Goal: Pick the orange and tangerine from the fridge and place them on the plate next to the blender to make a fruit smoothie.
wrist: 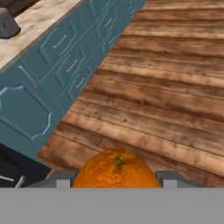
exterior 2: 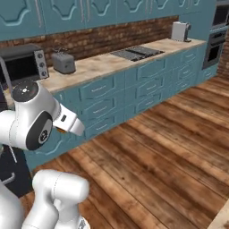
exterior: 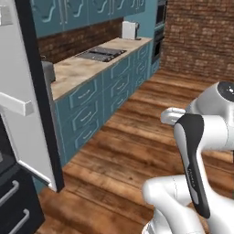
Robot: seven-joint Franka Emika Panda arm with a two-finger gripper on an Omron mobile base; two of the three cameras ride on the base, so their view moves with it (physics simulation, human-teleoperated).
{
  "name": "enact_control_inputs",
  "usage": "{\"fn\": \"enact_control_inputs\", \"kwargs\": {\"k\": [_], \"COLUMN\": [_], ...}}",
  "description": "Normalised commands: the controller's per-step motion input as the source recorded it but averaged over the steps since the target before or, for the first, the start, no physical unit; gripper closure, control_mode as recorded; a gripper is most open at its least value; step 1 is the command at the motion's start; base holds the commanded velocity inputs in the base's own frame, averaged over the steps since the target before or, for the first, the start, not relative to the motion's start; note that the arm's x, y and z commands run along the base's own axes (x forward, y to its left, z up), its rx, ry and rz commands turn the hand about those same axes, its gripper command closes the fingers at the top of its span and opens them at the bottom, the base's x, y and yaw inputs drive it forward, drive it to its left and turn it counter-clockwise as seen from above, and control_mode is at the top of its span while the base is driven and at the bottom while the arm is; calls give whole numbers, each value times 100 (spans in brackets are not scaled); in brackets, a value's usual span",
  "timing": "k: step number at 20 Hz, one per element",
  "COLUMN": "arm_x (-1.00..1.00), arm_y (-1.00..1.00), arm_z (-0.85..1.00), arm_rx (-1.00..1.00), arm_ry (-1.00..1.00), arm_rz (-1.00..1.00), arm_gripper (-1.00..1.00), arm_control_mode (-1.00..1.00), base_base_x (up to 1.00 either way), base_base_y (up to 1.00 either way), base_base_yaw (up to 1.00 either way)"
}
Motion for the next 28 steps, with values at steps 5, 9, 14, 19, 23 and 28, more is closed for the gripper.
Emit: {"fn": "enact_control_inputs", "kwargs": {"k": [5, 9, 14, 19, 23, 28], "arm_x": [0, 0, 0, 0, 0, 0], "arm_y": [0, 0, 0, 0, 0, 0], "arm_z": [0, 0, 0, 0, 0, 0], "arm_rx": [0, 0, 0, 0, 0, 0], "arm_ry": [0, 0, 0, 0, 0, 0], "arm_rz": [0, 0, 0, 0, 0, 0], "arm_gripper": [100, 100, 100, 100, 100, 100], "arm_control_mode": [100, 100, 100, 100, 100, 100], "base_base_x": [44, 51, 57, 83, 100, 100], "base_base_y": [-38, -24, -14, -5, 0, 0], "base_base_yaw": [-46, -47, -49, -46, -26, -18]}}
